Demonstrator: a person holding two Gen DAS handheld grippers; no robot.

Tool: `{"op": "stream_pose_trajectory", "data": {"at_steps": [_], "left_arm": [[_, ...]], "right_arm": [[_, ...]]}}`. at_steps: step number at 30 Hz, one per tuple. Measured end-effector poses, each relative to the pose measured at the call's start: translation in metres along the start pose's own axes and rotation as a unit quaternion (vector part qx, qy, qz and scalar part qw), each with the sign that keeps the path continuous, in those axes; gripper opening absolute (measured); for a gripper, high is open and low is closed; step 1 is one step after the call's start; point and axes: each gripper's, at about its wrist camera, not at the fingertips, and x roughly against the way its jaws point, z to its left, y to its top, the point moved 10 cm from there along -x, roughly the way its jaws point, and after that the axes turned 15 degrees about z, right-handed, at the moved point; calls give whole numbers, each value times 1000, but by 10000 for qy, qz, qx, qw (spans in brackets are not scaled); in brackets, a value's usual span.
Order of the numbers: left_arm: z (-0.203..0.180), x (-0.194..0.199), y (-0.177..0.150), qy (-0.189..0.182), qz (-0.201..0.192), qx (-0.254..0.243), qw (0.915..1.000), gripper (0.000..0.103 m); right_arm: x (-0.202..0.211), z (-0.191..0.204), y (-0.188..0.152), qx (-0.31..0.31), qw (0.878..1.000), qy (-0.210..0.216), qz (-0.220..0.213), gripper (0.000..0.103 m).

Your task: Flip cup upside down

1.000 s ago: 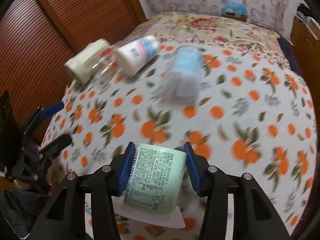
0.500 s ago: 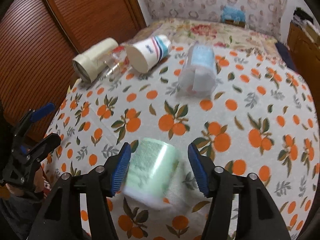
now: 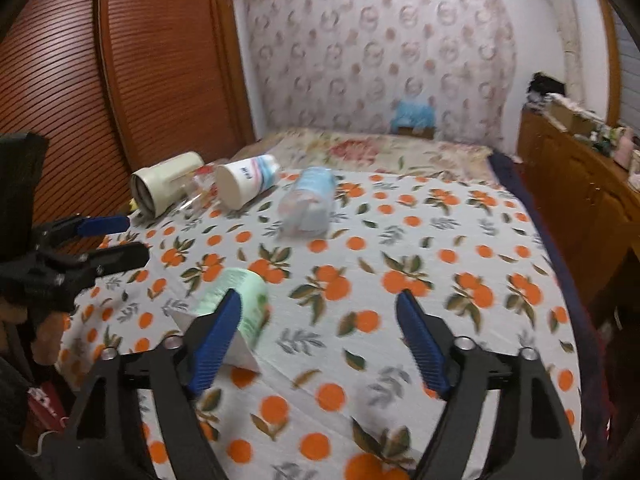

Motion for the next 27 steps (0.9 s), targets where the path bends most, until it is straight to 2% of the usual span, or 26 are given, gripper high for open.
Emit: {"op": "stream_pose_trajectory", "data": {"at_steps": [4,8,10,16,27], "left_arm": [[-21,-23,6,-209,425,88,9988,83],[-37,-42,10,-302,775,192,9964,78],[-43,-51,11,-344,947,266,9946,72],[-45,-69,7,-385,1427,558,9874,67],[-54,-88,0,-529,2168,859,9710,66]], "right_arm": [[-4,-12,-13,-95,9999,-114,-50,89],[-6,-15,-20,-139,9998,-80,-88,89],[-9,-16,-24,-172,9998,-46,-74,89],[-12,-15,-27,-179,9997,-59,-136,89],[-8,-21,-25,-333,9993,-20,-156,89]]}}
